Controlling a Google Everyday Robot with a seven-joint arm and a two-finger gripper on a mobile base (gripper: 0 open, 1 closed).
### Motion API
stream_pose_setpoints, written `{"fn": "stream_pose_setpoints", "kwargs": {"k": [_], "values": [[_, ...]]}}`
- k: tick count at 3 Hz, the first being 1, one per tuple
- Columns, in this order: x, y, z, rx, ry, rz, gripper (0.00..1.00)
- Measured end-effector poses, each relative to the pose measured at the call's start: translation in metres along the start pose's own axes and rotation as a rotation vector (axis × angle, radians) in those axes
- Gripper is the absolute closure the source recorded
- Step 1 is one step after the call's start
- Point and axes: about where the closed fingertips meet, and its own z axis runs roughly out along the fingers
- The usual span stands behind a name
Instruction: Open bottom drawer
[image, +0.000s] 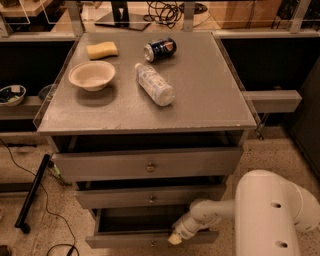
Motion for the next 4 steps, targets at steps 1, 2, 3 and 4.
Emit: {"fn": "stream_pose_setpoints", "kwargs": {"k": [1, 2, 3, 4], "values": [[0.0, 0.0, 0.0, 0.0, 0.0, 0.0, 0.27], [0.0, 0.0, 0.0, 0.0, 0.0, 0.0, 0.04], [0.0, 0.0001, 0.0001, 0.0, 0.0, 0.0, 0.0], [0.0001, 0.0001, 0.0001, 0.0, 0.0, 0.0, 0.0]]}}
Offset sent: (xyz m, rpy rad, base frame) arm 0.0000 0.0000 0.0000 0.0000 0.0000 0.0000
